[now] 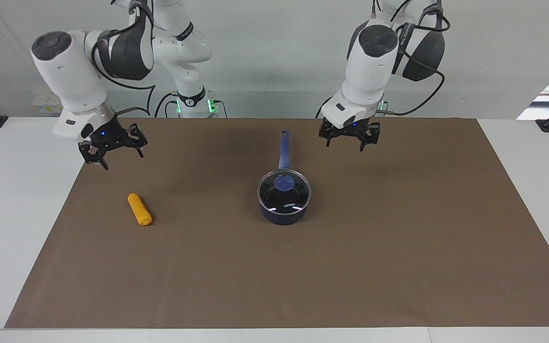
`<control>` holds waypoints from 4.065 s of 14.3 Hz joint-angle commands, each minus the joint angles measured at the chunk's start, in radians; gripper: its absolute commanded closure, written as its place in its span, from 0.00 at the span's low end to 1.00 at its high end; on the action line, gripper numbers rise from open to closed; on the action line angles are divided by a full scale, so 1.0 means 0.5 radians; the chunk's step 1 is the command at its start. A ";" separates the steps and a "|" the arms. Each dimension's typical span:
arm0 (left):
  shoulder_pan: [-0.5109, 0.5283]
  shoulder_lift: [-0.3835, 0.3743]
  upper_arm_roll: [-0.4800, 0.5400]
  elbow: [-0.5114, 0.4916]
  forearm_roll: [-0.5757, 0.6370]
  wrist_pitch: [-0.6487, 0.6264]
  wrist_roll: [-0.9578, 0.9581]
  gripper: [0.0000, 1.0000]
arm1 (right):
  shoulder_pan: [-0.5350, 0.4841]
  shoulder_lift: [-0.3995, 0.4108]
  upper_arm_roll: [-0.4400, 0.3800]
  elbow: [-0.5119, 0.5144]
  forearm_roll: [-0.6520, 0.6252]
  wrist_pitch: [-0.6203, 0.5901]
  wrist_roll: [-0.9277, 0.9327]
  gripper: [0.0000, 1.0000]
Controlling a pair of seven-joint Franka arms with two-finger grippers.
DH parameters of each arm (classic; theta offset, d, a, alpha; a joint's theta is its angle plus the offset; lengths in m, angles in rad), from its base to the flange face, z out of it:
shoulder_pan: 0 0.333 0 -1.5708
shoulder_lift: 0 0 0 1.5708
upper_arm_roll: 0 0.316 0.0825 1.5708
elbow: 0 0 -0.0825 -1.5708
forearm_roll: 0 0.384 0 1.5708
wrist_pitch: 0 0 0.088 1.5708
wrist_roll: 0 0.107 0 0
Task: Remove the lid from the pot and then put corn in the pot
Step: 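Reach the left gripper to the lid knob while the right gripper reaches the corn, then grasp the lid knob with the left gripper while the right gripper grasps the corn, then lift the lid with the left gripper while the right gripper carries corn over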
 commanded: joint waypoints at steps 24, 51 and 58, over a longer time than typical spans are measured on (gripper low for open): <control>-0.329 0.503 0.027 0.110 0.039 0.733 -0.508 0.04 | -0.107 0.530 0.009 -0.363 0.047 0.958 -0.549 0.92; 0.159 0.297 0.073 0.141 -0.087 0.432 -0.238 1.00 | -0.070 0.063 0.453 0.217 0.038 -0.030 1.460 1.00; 0.613 0.211 0.073 -0.089 -0.142 0.506 0.329 1.00 | 0.399 0.437 0.546 0.585 0.004 -0.014 2.191 1.00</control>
